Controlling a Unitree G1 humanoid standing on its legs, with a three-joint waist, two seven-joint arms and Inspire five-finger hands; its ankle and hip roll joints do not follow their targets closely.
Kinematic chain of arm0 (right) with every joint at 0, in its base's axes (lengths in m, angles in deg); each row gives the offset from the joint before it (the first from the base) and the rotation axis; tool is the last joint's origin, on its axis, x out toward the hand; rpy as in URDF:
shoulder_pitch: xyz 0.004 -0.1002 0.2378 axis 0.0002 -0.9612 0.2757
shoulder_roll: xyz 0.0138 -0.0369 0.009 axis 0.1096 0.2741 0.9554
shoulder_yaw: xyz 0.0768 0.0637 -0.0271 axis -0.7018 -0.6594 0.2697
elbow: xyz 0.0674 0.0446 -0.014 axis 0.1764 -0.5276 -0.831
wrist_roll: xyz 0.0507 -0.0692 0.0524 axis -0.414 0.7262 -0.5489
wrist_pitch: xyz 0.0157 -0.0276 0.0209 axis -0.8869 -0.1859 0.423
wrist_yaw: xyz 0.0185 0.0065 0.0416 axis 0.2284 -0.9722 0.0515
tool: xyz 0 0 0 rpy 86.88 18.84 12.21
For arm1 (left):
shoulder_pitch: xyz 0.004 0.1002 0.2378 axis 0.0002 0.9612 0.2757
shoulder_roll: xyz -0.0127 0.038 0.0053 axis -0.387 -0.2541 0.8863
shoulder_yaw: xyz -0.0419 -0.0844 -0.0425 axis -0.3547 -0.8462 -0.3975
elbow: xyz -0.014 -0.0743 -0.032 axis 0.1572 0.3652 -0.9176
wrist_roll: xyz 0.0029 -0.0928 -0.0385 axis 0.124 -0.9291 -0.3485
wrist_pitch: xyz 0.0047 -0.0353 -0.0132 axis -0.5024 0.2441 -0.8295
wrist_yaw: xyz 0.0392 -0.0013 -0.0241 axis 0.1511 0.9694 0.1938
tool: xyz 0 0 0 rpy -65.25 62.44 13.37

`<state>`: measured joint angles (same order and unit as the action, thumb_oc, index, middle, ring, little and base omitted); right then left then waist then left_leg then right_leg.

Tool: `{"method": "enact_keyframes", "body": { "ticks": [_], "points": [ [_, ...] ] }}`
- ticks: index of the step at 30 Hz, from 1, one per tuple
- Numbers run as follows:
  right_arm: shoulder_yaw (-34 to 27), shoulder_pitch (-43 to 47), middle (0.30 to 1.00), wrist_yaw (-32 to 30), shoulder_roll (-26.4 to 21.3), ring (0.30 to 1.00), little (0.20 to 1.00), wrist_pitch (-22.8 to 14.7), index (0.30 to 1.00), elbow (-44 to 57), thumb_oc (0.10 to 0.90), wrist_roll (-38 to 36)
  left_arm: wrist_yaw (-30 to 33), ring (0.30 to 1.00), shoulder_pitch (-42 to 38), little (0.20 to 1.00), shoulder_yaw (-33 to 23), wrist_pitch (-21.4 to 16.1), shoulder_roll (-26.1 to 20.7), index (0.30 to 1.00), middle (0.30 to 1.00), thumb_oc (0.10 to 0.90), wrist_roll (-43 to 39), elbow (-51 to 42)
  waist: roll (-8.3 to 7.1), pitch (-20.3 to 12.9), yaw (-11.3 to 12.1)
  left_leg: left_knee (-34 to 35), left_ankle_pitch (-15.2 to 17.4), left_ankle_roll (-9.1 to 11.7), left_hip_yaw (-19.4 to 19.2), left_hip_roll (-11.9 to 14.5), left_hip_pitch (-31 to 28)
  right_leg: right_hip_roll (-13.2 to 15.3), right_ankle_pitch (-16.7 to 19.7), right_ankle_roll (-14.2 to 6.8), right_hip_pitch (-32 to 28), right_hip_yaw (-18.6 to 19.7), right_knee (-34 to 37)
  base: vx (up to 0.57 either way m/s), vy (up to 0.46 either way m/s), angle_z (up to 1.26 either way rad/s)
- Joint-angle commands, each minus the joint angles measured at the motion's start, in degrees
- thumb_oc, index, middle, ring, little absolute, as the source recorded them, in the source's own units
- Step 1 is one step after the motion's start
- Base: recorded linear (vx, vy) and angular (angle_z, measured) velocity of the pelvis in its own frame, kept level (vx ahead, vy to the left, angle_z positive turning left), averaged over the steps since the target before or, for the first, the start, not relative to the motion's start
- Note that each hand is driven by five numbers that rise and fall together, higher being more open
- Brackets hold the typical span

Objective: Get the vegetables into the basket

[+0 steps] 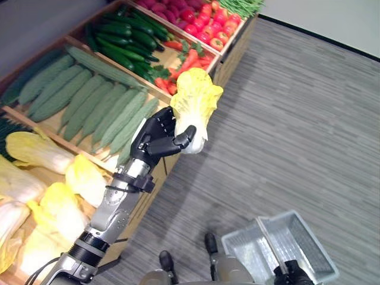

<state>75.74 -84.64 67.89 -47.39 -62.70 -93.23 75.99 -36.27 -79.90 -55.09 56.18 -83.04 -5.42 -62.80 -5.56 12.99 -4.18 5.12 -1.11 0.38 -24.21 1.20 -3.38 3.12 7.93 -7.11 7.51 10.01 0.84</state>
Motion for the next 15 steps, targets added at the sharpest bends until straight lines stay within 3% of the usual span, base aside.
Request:
{"method": "enact_keyframes", "body": {
  "ticks": [1,2,4,8,15],
  "points": [
    [1.2,0.0,0.300,-1.7,-1.4,0.300,0.300,-0.2,0.300,-1.3,0.400,-2.2,-1.8,0.300,-5.9,0.300,-1.0,-6.2,0.0,0.300,0.300,0.400,1.3,-7.3,0.09,-2.8,1.2,-0.1,-0.7,2.5,-1.1,3.7,1.6,6.1,2.4,-5.9,2.2,-8.5,-5.1,-0.16,0.050,-0.77],
    [1.4,0.4,0.300,-2.0,-1.4,0.300,0.300,-0.2,0.300,-1.5,0.400,-1.9,-1.5,0.300,-5.8,0.300,-1.5,-5.9,-0.9,0.300,0.300,0.400,1.5,-7.2,0.60,-3.0,2.4,-0.1,-1.3,2.5,-3.6,5.0,1.3,7.7,-0.2,-4.7,0.8,-15.1,-9.3,-0.12,0.036,-0.75],
    [1.4,0.5,0.300,-2.1,-1.5,0.300,0.300,-0.1,0.300,-1.7,0.400,-1.7,-1.3,0.300,-5.6,0.300,-1.8,-6.0,-0.9,0.300,0.300,0.400,1.4,-7.4,0.89,-3.3,2.7,-0.2,-0.2,2.7,-3.3,5.1,0.8,8.5,-2.1,-5.2,-0.1,-16.2,-11.5,-0.04,0.051,-0.90],
    [1.7,0.7,0.300,-2.4,-1.7,0.300,0.300,0.1,0.300,-1.4,0.400,-1.6,-1.1,0.300,-5.8,0.300,-2.0,-5.8,-0.9,0.300,0.300,0.400,1.1,-7.3,-0.41,-4.4,3.5,-0.6,-0.7,3.3,-5.4,5.2,0.4,9.0,-2.0,-5.5,-2.8,-16.7,-8.9,-0.01,-0.056,-0.36],
    [1.8,0.5,0.300,-2.1,-2.2,0.300,0.300,-0.1,0.300,-0.8,0.400,-2.1,-0.4,0.300,-4.9,0.300,-2.7,-5.7,0.7,0.300,0.300,0.400,1.1,-6.5,-0.59,-5.2,3.3,-0.9,-3.1,5.3,-7.7,7.3,-0.6,6.0,-4.9,-4.0,-5.2,-17.5,-3.2,0.03,-0.157,-0.46]
  ]
}}
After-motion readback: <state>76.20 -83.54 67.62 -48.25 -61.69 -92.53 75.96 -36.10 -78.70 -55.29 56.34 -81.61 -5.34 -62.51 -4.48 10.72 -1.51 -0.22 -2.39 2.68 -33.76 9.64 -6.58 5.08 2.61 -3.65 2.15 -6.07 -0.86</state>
